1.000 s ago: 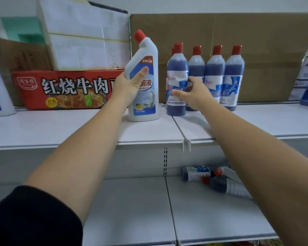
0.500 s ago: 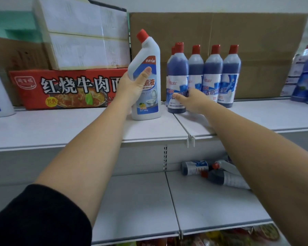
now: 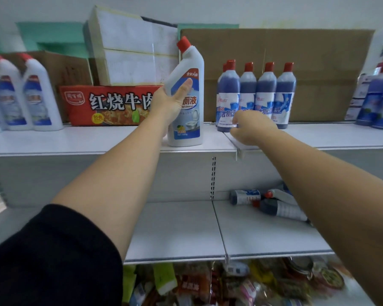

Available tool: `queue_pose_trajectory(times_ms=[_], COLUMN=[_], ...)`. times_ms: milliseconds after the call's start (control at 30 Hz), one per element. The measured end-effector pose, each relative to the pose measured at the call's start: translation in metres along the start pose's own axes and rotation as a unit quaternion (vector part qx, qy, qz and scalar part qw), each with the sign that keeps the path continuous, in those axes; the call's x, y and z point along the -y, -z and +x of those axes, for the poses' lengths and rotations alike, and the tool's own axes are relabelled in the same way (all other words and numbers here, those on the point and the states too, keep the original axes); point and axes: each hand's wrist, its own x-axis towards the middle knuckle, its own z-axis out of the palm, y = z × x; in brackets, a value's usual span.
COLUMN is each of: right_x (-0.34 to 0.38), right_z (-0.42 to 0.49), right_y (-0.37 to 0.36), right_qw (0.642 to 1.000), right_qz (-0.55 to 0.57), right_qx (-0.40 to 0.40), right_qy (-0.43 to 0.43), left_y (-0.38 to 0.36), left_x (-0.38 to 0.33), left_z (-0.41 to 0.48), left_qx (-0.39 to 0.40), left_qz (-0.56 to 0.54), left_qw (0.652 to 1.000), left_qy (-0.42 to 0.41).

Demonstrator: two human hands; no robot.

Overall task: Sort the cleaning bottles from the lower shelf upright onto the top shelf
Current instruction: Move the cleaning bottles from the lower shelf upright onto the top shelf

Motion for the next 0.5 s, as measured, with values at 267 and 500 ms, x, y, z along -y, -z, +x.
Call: queue_pose_trajectory(times_ms=[267, 500], right_x=[0.037, 0.098], right_z=[-0.056, -0.087], right_y=[0.015, 0.015], right_qw=[0.997, 0.989], right_qz=[0.006, 0.038], right_qx=[0.027, 0.027], right_qy=[0.068, 0.137], left_y=[0.046, 0.115], left_x=[-0.033, -0.041], left_z=[-0.078, -0.123], left_qx=[-0.066, -0.13], left_qz=[0.021, 0.057], left_qw=[0.998, 0.989], left_qy=[-0.006, 0.031])
